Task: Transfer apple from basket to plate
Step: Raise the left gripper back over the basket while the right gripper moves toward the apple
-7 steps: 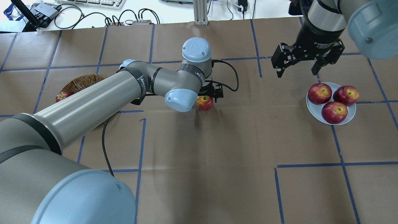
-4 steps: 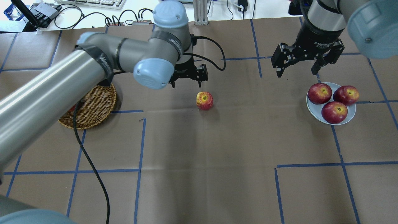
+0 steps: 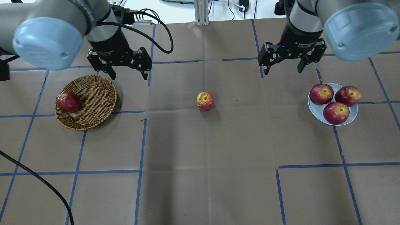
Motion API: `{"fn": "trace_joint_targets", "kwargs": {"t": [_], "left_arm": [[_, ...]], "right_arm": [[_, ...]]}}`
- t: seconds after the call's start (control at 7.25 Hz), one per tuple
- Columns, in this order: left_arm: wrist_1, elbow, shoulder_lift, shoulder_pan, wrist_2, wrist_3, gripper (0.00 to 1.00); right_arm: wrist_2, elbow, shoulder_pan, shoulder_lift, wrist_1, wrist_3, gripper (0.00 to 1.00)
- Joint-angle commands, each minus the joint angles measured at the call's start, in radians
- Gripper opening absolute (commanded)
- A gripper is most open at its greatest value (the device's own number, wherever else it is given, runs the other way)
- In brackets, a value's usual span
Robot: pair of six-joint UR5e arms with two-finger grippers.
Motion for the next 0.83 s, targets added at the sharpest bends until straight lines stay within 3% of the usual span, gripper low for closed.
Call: {"fn": "trace_joint_targets", "kwargs": {"t": [0.0, 0.69], "left_arm": [[-0.063, -0.005, 0.070, 0.060, 0.000, 0.047, 0.99], [-0.073, -0.011, 0.094, 0.063, 0.003, 0.047, 0.99]], "right_arm": [[-0.001, -0.002, 0.146, 0.110, -0.155, 0.177, 1.00], [-0.036, 0.003, 0.287, 0.378, -0.456, 0.373, 1.00]]}}
